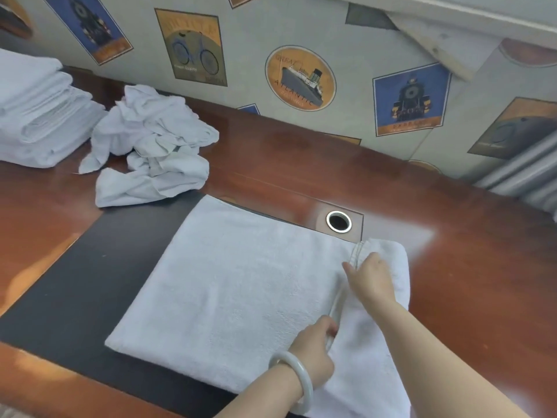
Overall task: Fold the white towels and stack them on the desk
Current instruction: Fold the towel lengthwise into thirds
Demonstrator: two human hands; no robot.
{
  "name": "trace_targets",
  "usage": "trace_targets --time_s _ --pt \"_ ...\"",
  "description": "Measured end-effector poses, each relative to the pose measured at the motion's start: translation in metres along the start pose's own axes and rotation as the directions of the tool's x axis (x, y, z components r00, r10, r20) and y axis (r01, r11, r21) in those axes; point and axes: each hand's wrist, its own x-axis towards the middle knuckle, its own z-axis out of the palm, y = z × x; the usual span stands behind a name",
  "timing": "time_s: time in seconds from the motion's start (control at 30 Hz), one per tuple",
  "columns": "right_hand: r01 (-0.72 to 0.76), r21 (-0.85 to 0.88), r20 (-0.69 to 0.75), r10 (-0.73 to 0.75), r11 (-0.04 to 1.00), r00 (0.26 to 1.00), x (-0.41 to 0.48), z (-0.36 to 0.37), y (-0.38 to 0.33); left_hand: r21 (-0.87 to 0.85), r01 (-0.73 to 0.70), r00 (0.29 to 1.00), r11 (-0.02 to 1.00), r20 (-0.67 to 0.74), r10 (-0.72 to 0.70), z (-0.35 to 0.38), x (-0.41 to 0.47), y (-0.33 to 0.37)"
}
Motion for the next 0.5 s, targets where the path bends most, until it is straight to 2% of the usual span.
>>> trace_targets --time_s 0.07,0.2,0.27,0.33,0.4,0.5 --pt "-0.042 -0.059 0.003 0.042 0.997 0.999 0.007 -0.001 -0.009 0.028 0.016 1.000 0.999 0.015 -0.016 -0.001 -0.002 0.005" --pt "-0.117 0.020 0.013 0.117 0.993 0.993 0.015 -0.018 -0.016 -0.006 0.030 1.000 1.000 0.003 -0.030 -0.001 -0.008 0.008" --pt "-0.075 0.091 -0.122 0.086 0.993 0.989 0.009 -0.029 -0.020 -0.076 -0.010 1.000 0.997 -0.017 0.008 -0.006 -0.014 0.011" --pt "0.038 0.153 -0.253 0.002 0.987 0.967 -0.004 -0.031 -0.035 -0.133 -0.030 0.999 0.991 -0.043 0.025 -0.015 -0.021 0.006" --pt "0.157 0.187 -0.186 -0.123 0.970 0.975 -0.017 -0.016 -0.049 -0.133 0.013 0.997 0.991 -0.072 -0.023 -0.026 -0.029 -0.009" --pt "0.251 0.160 0.087 -0.267 0.955 0.960 -0.024 0.014 -0.056 -0.087 0.155 0.983 0.984 -0.087 -0.163 -0.040 -0.036 -0.038"
